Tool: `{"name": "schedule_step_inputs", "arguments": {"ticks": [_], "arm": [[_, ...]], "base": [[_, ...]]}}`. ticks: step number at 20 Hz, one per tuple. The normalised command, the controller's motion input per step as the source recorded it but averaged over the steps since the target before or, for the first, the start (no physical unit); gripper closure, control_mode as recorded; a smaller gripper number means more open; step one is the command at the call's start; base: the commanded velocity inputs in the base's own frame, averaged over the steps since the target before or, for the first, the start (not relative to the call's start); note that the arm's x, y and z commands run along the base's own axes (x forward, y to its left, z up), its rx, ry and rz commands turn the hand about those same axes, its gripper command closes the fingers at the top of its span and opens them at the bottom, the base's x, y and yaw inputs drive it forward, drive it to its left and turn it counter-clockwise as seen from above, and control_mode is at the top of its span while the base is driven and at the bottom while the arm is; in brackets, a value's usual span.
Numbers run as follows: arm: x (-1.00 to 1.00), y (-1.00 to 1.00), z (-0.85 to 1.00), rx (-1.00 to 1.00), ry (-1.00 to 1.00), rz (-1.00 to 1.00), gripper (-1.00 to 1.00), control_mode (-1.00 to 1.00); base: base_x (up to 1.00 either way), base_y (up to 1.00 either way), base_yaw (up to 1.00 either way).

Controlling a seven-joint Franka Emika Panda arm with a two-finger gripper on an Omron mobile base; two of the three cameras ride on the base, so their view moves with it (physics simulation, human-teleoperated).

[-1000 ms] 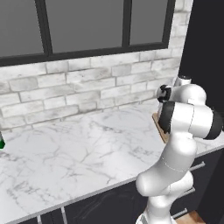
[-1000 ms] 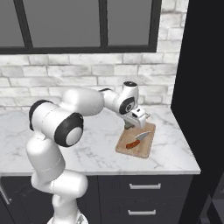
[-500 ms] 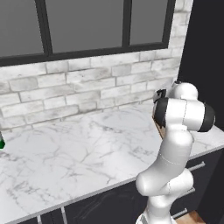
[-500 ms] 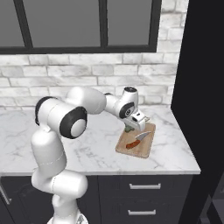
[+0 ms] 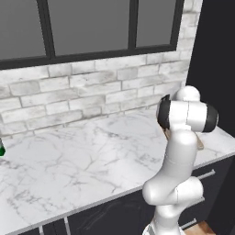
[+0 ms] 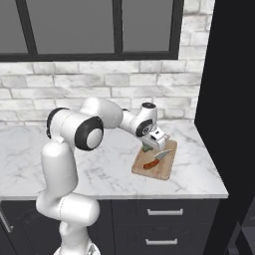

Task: Open the drawer on the right and place the cutting tools on the cutting board.

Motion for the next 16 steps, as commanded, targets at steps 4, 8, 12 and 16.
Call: {"name": "schedule_step_inputs", "arguments": {"ticks": [4, 8, 12, 16], "arm": [[0.13, 0.00, -0.24, 0.00, 0.00, 0.00, 1.00, -1.00], [0.02, 0.00, -0.05, 0.00, 0.00, 0.00, -1.00, -1.00], [0.00, 0.00, 0.00, 0.00, 0.00, 0.00, -1.00, -1.00], [-0.08, 0.00, 0.15, 0.00, -0.04, 0.00, -1.00, -1.00]], "base": [[0.00, 0.00, 0.00], [0.00, 0.00, 0.00], [0.00, 0.00, 0.00], [0.00, 0.00, 0.00]]}}
